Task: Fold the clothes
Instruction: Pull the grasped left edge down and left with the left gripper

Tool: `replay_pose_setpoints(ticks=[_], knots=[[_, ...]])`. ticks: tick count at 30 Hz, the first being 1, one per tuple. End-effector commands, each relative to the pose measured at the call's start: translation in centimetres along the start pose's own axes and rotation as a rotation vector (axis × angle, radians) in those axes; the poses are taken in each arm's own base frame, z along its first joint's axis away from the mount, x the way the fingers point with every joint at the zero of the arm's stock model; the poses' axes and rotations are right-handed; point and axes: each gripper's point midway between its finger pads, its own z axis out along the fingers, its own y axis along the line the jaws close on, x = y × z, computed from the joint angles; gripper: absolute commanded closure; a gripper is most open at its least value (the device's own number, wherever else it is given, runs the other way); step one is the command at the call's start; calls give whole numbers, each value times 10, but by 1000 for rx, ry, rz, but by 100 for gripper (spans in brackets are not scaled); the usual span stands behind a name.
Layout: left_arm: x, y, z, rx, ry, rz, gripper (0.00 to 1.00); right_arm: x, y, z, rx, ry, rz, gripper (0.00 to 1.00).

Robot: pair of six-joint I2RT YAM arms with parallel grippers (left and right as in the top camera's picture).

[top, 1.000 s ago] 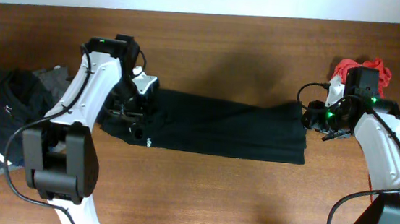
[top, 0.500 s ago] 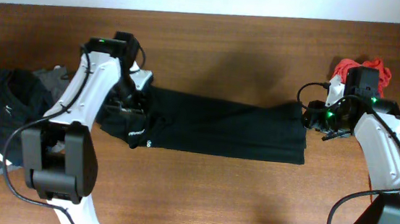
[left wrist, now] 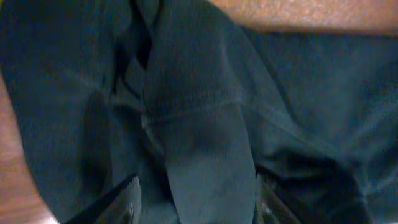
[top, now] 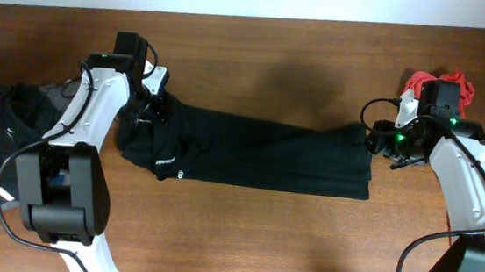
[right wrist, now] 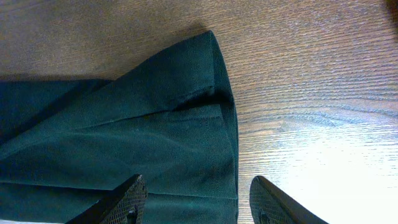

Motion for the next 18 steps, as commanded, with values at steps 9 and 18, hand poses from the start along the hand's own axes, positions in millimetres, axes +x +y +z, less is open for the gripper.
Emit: replay_pose_setpoints(ticks=[9,18], knots=[[-17,-1,19,20,-71,28,59,-2,-1,-1,8,-6,12,41],[-9,-6,34,60,-24,22,87,-12,-1,-1,6,-48,22,34]])
